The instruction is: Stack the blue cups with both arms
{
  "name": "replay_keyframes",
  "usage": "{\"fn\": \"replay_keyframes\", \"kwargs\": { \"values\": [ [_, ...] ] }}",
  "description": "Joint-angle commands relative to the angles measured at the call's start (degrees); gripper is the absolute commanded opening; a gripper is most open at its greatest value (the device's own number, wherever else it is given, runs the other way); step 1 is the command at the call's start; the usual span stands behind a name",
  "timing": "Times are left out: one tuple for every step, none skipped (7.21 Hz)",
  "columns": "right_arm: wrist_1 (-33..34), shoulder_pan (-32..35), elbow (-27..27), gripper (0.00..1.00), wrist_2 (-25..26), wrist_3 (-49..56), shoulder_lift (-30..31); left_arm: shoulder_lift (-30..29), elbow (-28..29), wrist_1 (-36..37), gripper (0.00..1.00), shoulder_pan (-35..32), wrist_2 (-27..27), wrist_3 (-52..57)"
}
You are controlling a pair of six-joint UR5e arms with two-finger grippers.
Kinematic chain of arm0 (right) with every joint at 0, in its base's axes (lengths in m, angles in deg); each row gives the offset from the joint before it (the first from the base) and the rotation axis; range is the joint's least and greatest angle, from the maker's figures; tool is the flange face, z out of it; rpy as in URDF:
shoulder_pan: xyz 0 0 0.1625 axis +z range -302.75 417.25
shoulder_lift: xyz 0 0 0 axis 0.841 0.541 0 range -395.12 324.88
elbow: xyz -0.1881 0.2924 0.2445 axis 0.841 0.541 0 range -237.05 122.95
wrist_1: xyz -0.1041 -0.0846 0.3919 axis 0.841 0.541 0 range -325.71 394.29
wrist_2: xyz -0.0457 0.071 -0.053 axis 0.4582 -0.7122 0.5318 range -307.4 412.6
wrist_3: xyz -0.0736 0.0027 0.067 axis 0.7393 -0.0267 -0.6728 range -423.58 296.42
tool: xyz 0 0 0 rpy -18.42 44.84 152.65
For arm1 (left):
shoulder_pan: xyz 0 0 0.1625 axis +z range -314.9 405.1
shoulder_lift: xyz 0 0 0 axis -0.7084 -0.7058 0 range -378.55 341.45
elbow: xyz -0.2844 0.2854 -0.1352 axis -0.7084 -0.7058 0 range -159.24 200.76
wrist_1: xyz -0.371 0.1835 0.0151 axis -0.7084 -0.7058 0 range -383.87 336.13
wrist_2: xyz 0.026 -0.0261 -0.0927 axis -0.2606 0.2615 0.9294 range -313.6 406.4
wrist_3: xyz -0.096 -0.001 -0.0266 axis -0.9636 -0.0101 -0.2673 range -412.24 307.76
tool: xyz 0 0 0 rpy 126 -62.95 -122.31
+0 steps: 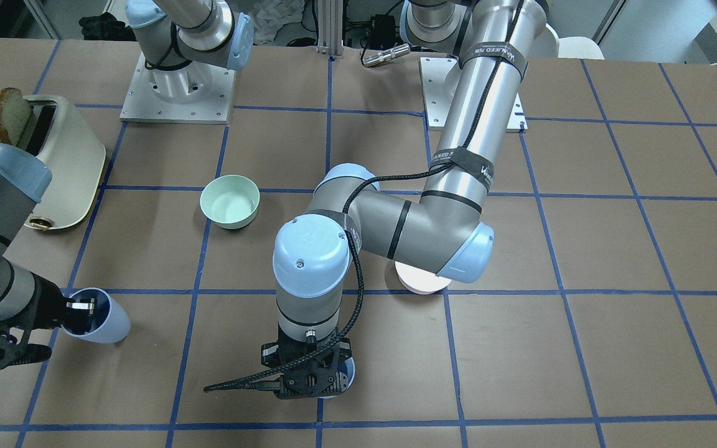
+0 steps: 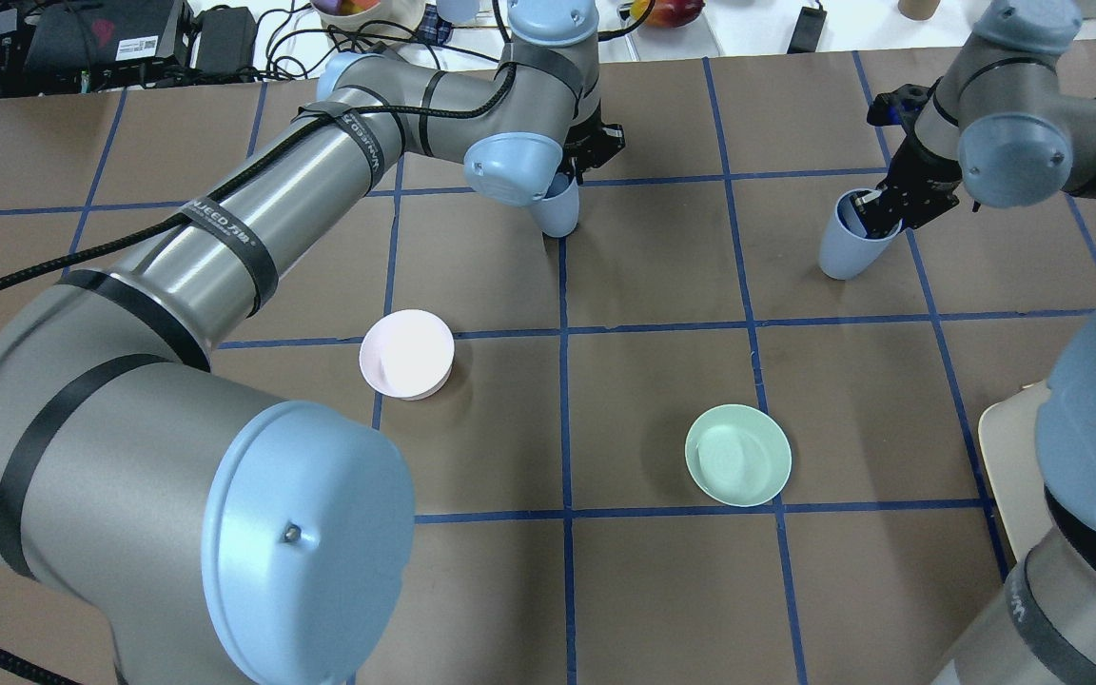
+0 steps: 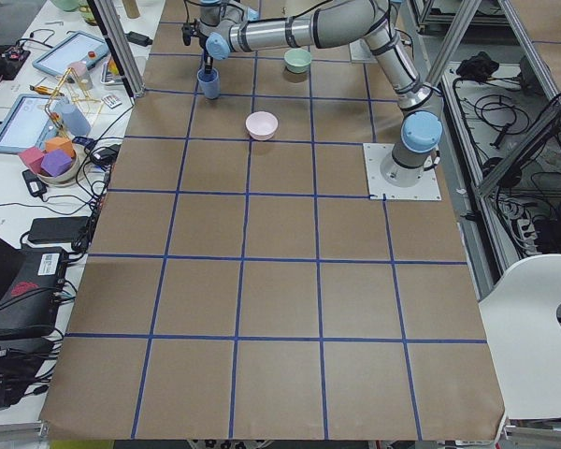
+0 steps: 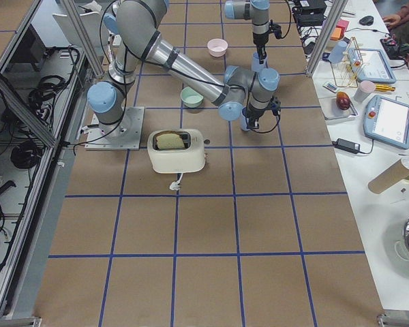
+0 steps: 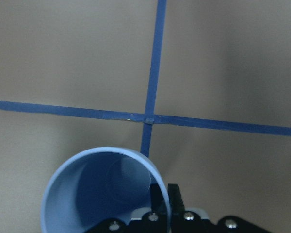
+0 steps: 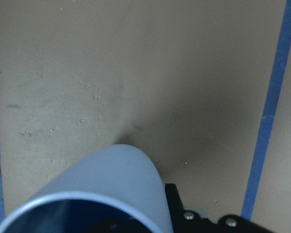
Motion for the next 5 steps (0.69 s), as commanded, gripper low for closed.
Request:
{"fn": "replay_keyframes", "kwargs": {
  "values": [
    [-8.3,0.3,5.5,0.00,-0.1,0.1,1.4,-0.1,0.0,0.1,0.00,-0.3,-0.1,0.6],
    [-11.3,0.5,7.3,0.00,-0.3,-0.2,3.7,-0.1,0.0,0.1,0.00,-0.3,-0.1,0.3],
    [-11.6,0.7,7.5,0.00,-1.7,-1.7,5.2,-0.7,0.0,0.2,0.19,-0.3,0.0,-0.2],
    [-11.6,1.0,7.8,0.00,-5.2,-4.0,5.4,-0.8,0.0,0.2,0.99,-0.3,0.4,-0.5],
    [-11.6,2.0,8.3,0.00,-4.6,-4.8,5.5,-0.3,0.1,0.2,1.00,-0.1,0.6,-0.2]
  ]
}}
